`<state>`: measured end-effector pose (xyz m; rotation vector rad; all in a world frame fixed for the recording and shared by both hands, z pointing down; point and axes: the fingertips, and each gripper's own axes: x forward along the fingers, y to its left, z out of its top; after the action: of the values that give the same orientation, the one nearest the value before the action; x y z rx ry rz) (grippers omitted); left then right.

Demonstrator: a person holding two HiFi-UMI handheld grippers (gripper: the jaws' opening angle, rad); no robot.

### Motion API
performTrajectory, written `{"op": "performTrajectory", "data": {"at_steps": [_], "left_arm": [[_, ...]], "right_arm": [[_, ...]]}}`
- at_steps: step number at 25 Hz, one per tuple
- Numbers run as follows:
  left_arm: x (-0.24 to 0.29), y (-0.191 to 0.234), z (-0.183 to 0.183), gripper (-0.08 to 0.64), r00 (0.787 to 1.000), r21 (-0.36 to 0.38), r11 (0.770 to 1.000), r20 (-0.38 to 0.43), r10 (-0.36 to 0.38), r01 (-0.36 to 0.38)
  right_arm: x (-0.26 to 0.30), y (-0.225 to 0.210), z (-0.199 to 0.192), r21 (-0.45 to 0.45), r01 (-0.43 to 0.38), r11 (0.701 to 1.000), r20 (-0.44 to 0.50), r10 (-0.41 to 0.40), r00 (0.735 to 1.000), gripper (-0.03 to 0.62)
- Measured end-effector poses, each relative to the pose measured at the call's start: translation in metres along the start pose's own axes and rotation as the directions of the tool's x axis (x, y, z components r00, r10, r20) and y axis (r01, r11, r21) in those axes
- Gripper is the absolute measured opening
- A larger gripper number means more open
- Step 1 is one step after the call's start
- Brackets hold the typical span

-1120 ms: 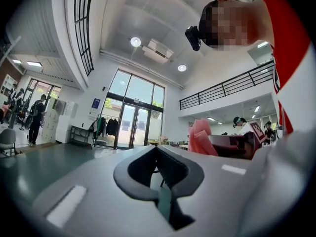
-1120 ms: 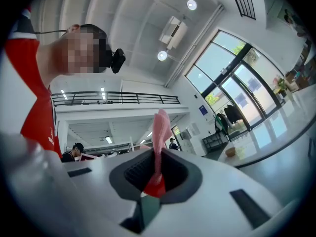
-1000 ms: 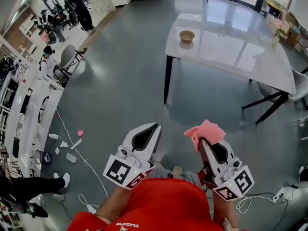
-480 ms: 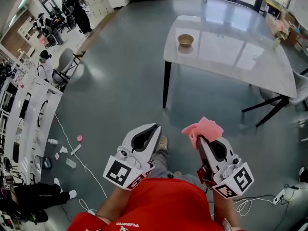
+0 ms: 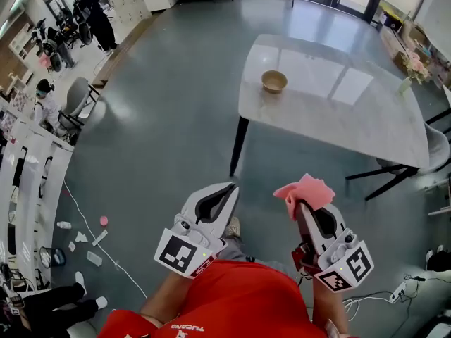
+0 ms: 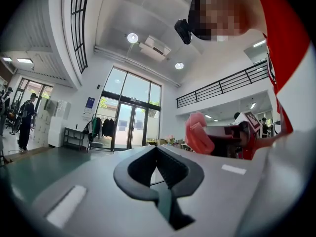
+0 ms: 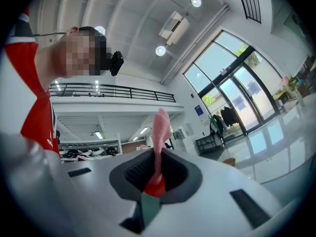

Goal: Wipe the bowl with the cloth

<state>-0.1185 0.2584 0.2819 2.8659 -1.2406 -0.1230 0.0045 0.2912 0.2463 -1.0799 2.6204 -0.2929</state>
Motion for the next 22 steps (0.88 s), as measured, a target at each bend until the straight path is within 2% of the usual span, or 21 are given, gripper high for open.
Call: {"op": "performTrajectory", "data": {"at_steps": [10,15,18,22], "left_arm": [[0.051,0.096,-0.008,0.005,0.995,-0.001,0.996,-0.044,-0.092,0.092],[0.081,0.117,-0.024,0.005,0.990,-0.056,0.993,-0.092,-0.107,0.102],[0.090,0.130,-0.030,0.005,0.991,-0.047,0.994,-0.088,-0.105,0.101],[0.104,0.143,-0.042,0.005,0.987,-0.059,0.994,-0.128,-0.094,0.087]], "right_arm": [[0.086,-0.058,-0.003,-0.003,0.117,0.993,0.023,-0.117,0.993,0.020],[0.094,-0.087,-0.002,-0.010,0.172,0.985,-0.004,-0.172,0.985,0.020],[0.103,-0.099,-0.005,-0.014,0.185,0.983,-0.016,-0.186,0.982,0.020],[0.116,-0.118,-0.008,-0.006,0.184,0.983,-0.020,-0.184,0.983,0.020]]}}
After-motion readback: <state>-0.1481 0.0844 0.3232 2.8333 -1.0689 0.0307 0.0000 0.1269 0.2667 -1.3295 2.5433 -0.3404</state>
